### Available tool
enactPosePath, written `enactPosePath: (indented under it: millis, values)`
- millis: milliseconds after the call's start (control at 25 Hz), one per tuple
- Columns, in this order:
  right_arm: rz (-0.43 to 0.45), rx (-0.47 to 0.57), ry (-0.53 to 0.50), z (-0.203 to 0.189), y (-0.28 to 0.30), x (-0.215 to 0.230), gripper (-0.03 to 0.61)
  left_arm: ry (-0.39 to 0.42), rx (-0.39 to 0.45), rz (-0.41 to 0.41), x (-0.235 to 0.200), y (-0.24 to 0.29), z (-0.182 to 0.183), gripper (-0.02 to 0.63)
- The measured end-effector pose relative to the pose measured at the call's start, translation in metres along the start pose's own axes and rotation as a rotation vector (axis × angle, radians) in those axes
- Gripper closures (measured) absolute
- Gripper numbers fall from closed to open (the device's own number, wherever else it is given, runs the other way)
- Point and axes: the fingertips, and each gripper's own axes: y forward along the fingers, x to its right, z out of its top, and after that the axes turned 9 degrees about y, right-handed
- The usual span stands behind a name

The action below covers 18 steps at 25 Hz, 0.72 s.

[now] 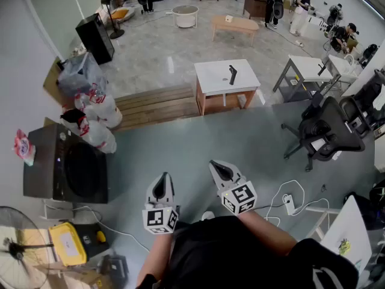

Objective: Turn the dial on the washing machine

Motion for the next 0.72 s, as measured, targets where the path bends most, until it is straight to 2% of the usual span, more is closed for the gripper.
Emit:
enactPosePath:
  millis: [400,720]
  values:
    - [-0.057,0.029,0.014,0.000,-0.010,0.012,0.580,0.030,0.013,0.000,0.000,-0.003,0.007,0.611]
    - [-0.028,0.046,-0.025,0.003,-0.032,0.017,0.578,0.023,0.007,0.010,0.015,-0.008,-0.002,0.611]
